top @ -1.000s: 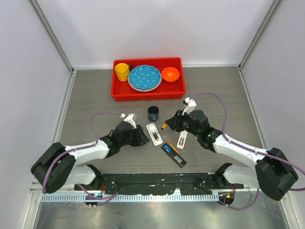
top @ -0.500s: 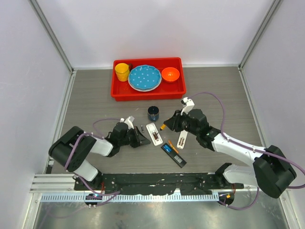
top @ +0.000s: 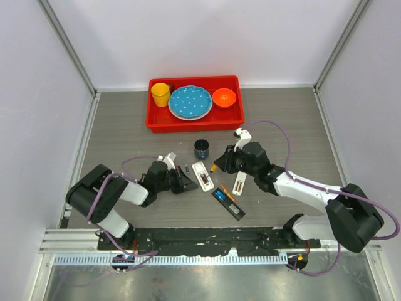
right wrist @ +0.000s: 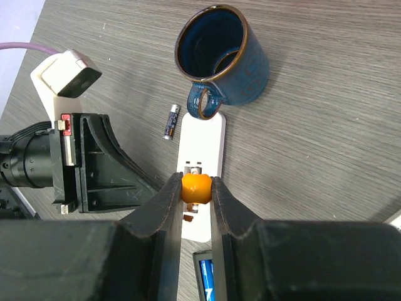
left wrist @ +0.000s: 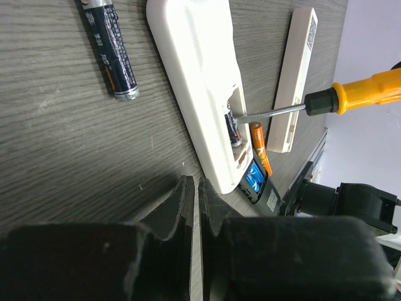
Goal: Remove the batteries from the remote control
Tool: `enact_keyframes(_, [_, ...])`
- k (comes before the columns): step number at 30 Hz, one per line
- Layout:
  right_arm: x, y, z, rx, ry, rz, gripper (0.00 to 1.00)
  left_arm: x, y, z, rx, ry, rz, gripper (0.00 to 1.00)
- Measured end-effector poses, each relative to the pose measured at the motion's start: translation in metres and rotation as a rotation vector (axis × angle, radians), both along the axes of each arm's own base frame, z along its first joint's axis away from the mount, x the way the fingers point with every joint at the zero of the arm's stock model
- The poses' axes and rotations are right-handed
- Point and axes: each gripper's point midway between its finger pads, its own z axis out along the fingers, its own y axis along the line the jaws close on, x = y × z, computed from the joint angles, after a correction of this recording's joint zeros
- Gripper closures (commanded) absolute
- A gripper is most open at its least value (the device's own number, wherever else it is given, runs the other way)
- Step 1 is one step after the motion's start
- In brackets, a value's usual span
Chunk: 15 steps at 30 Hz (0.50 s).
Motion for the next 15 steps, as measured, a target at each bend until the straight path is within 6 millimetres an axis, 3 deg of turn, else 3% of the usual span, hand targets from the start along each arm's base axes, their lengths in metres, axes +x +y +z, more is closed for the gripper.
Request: enact_keyframes(15, [0.003, 0.018, -0.004, -0.078, -0.036, 0.013, 0.99, 0.004, -0.001, 0.004, 0.021, -0.010, -0.007, 0.88])
